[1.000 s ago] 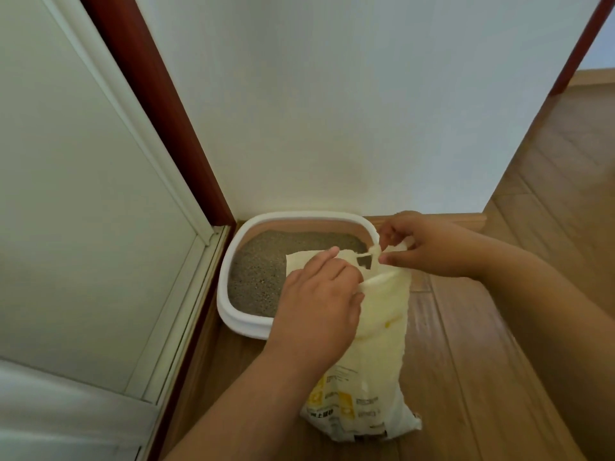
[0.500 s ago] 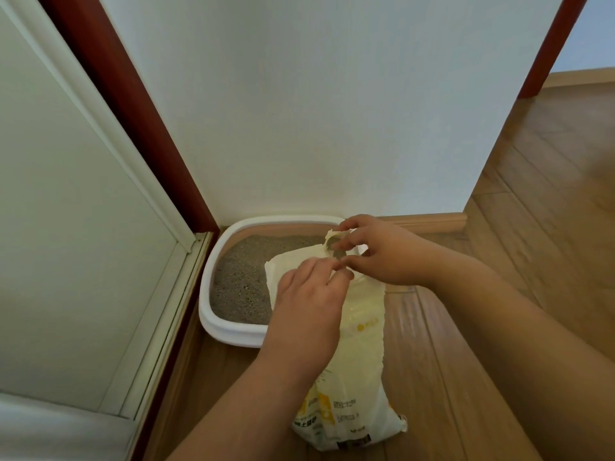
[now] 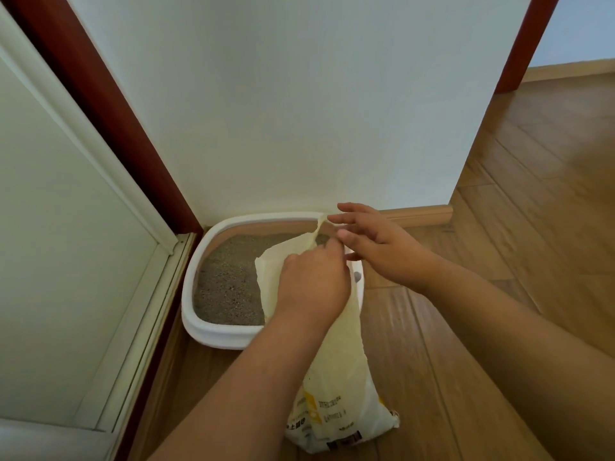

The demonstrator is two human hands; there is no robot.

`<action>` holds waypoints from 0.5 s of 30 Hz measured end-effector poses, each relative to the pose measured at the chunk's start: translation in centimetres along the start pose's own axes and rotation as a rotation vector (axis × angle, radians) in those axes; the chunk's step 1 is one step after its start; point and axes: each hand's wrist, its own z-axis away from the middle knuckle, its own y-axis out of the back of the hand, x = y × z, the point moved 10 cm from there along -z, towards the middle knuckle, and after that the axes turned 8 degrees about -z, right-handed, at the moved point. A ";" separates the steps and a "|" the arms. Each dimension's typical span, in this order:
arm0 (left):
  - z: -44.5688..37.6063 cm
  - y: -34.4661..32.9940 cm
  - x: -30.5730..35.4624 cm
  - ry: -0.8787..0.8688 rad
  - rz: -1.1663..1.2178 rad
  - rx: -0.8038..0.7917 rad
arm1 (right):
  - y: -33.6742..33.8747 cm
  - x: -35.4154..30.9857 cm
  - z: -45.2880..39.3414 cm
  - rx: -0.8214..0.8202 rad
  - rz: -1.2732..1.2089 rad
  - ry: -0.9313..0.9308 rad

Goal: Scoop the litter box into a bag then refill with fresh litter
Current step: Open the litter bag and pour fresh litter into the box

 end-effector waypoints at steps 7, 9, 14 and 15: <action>0.1 -1.3 -4.1 0.127 0.052 0.004 | -2.1 5.5 2.5 -0.016 0.105 -0.045; 0.0 -1.7 -4.0 0.115 0.040 0.006 | -3.3 7.7 3.1 -0.084 0.055 -0.149; 0.2 -1.2 -3.0 0.085 -0.011 0.040 | -6.6 11.6 4.9 -0.247 -0.042 -0.316; 0.2 -1.0 -2.8 0.073 -0.017 0.049 | -6.9 11.9 5.2 -0.256 -0.060 -0.336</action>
